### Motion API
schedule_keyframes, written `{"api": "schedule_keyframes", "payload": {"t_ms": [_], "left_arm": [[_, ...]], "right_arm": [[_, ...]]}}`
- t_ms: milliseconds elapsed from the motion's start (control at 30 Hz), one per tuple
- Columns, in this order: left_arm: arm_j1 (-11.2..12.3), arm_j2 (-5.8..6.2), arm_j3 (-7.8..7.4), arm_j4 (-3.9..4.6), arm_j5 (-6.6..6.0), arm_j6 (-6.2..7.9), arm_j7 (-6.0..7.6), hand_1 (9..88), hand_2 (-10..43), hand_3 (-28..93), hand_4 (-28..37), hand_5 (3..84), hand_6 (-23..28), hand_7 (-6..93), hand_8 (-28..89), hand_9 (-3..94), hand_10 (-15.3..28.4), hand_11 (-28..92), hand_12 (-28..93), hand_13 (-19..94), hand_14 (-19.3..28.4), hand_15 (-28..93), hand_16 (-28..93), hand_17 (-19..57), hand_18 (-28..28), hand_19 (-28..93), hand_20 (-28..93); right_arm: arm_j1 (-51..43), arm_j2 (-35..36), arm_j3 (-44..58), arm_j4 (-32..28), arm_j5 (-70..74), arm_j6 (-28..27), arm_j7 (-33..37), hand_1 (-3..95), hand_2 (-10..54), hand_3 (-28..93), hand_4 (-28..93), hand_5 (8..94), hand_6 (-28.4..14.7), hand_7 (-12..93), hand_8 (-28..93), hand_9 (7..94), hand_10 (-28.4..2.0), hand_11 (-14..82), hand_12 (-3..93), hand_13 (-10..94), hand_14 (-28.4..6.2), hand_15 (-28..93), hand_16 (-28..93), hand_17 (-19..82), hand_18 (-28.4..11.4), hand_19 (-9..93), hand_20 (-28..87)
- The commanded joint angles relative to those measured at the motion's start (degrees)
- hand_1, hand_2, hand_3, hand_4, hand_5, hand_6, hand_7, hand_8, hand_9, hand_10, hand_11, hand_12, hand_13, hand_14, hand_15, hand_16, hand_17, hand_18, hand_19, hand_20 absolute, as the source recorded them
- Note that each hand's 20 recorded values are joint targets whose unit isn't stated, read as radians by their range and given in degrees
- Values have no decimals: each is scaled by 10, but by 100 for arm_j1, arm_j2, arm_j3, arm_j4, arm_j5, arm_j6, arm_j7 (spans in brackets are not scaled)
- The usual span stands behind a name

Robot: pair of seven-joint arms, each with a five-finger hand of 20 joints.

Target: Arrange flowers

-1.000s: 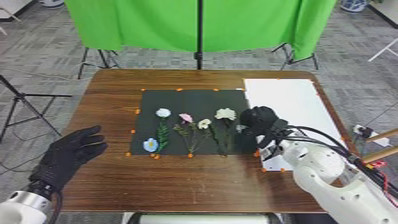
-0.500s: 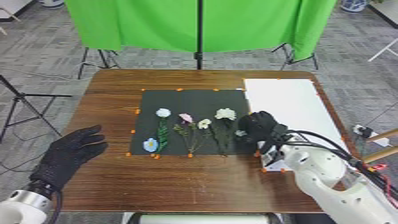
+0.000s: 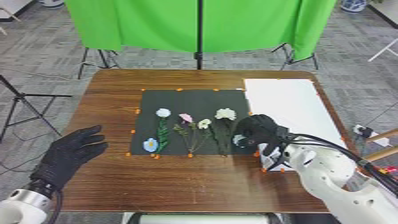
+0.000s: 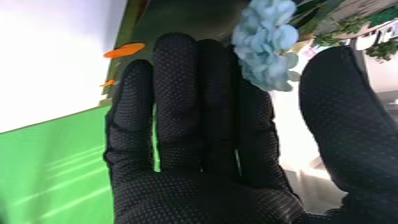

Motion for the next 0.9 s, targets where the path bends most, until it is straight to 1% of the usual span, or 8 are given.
{"api": "schedule_keyframes", "payload": {"t_ms": [33, 300, 367, 433, 533, 700, 767, 900], "left_arm": [[9, 6, 18, 60, 13, -67, -100, 262, 71, 759, -276, 356, 66, 314, -156, 314, 158, 402, 133, 257, 180, 562, -75, -66, 230, 612, 33], [6, 8, 17, 63, 16, -58, -100, 261, 71, 760, -276, 357, 66, 314, -156, 314, 158, 403, 133, 256, 179, 563, -74, -66, 230, 612, 33], [10, 2, 10, 58, 15, -64, -104, 261, 71, 760, -276, 357, 66, 313, -156, 314, 158, 403, 133, 256, 179, 562, -74, -66, 230, 612, 33], [-3, 1, 8, 64, 16, -70, -117, 261, 71, 759, -277, 357, 66, 314, -156, 314, 158, 403, 133, 257, 179, 562, -74, -66, 230, 612, 33], [12, -7, 6, 57, 16, -58, -111, 261, 71, 760, -277, 357, 66, 313, -156, 314, 158, 402, 133, 257, 179, 562, -74, -66, 230, 612, 32], [-13, -16, 17, 62, 21, -73, -132, 262, 72, 758, -277, 356, 66, 314, -156, 314, 158, 403, 133, 257, 179, 562, -74, -66, 230, 613, 33], [-26, -19, 21, 65, 24, -78, -140, 262, 72, 758, -277, 356, 66, 314, -156, 314, 158, 403, 133, 257, 179, 562, -74, -66, 231, 613, 33], [-3, -27, 8, 59, 23, -73, -131, 263, 72, 758, -277, 356, 66, 315, -156, 314, 158, 403, 133, 257, 179, 562, -74, -66, 230, 613, 33]], "right_arm": [[36, -30, -137, 32, 139, 234, 146, 297, -95, 875, -282, 575, 12, 377, -238, 600, -97, 438, 231, 603, -46, 586, 208, 238, -165, 729, 421], [55, -40, -228, 10, -237, 177, 76, 317, -95, 874, -283, 572, 13, 380, -238, 599, -94, 445, 235, 606, -42, 590, 211, 241, -163, 728, 420], [81, -47, -278, 54, -315, 198, 36, 358, -95, 846, -283, 573, 14, 417, -197, 621, -79, 414, 300, 622, -35, 589, 233, 249, -159, 729, 416], [120, -43, -358, 101, -234, 320, 48, 419, -95, 815, -282, 593, 10, 499, -157, 691, -60, 325, 402, 667, -17, 548, 314, 266, -156, 733, 413], [213, -90, -407, 177, -300, 363, 45, 471, -94, 811, -282, 620, 11, 525, -148, 728, -52, 301, 439, 692, -6, 530, 355, 280, -154, 740, 413], [453, -184, -550, 320, -276, 632, 185, 439, -93, 816, -282, 587, -2, 513, -156, 691, -65, 282, 431, 653, -20, 541, 345, 273, -154, 742, 412], [508, -222, -529, 336, -315, 559, 245, 434, -91, 818, -283, 579, -1, 502, -156, 681, -66, 277, 428, 648, -21, 544, 339, 271, -154, 743, 412], [552, -258, -457, 371, -347, 406, 301, 366, -95, 865, -283, 568, 13, 403, -166, 615, -81, 360, 288, 608, -34, 549, 268, 253, -155, 733, 406]]}}
